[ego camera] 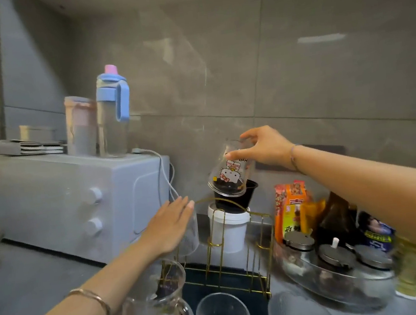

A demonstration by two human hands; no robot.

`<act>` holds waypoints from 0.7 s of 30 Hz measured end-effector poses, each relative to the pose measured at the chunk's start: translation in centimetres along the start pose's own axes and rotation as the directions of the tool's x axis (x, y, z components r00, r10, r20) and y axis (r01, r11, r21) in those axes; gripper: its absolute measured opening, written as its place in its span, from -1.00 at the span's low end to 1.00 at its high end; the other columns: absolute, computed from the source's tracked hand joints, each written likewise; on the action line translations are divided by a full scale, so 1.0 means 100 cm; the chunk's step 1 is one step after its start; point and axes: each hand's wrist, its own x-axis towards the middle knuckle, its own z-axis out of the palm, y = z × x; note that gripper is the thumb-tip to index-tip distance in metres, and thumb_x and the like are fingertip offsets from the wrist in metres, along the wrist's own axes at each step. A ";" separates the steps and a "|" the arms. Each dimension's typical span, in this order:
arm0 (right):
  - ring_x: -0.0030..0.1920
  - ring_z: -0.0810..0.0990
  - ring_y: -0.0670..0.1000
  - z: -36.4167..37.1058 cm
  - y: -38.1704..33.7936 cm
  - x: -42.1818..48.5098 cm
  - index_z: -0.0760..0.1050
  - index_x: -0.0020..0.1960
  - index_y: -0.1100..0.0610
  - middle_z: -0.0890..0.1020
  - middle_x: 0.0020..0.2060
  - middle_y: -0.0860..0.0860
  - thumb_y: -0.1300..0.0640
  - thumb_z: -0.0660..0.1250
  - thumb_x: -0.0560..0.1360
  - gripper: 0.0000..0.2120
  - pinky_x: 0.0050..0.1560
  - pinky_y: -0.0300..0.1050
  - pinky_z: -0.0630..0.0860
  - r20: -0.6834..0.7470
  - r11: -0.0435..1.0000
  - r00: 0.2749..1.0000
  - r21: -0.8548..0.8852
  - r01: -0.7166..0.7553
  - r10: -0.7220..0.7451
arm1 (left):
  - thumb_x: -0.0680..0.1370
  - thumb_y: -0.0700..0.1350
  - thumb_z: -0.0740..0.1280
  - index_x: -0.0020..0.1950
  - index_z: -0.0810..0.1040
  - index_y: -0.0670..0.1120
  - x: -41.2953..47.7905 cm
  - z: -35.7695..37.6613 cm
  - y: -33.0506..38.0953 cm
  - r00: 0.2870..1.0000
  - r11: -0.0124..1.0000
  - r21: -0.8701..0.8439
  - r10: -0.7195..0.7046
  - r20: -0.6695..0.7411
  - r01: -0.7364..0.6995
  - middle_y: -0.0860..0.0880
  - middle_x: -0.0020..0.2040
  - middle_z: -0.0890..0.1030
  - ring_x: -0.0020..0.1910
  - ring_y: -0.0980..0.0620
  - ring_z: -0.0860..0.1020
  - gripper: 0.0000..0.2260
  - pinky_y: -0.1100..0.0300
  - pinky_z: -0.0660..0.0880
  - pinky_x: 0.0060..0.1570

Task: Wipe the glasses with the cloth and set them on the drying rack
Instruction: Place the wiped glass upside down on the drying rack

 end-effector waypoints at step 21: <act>0.03 0.55 -0.07 0.093 0.048 0.028 0.62 0.09 0.08 0.65 -0.02 -0.04 -0.21 0.49 0.29 -0.50 0.06 -0.14 0.46 0.500 0.981 0.844 -0.116 -0.156 0.194 | 0.40 0.39 -0.24 0.57 0.13 0.07 0.004 0.021 -0.008 0.991 1.000 -0.017 0.008 -0.135 -0.010 0.09 0.58 0.11 0.57 0.06 0.01 -0.20 0.00 0.01 0.54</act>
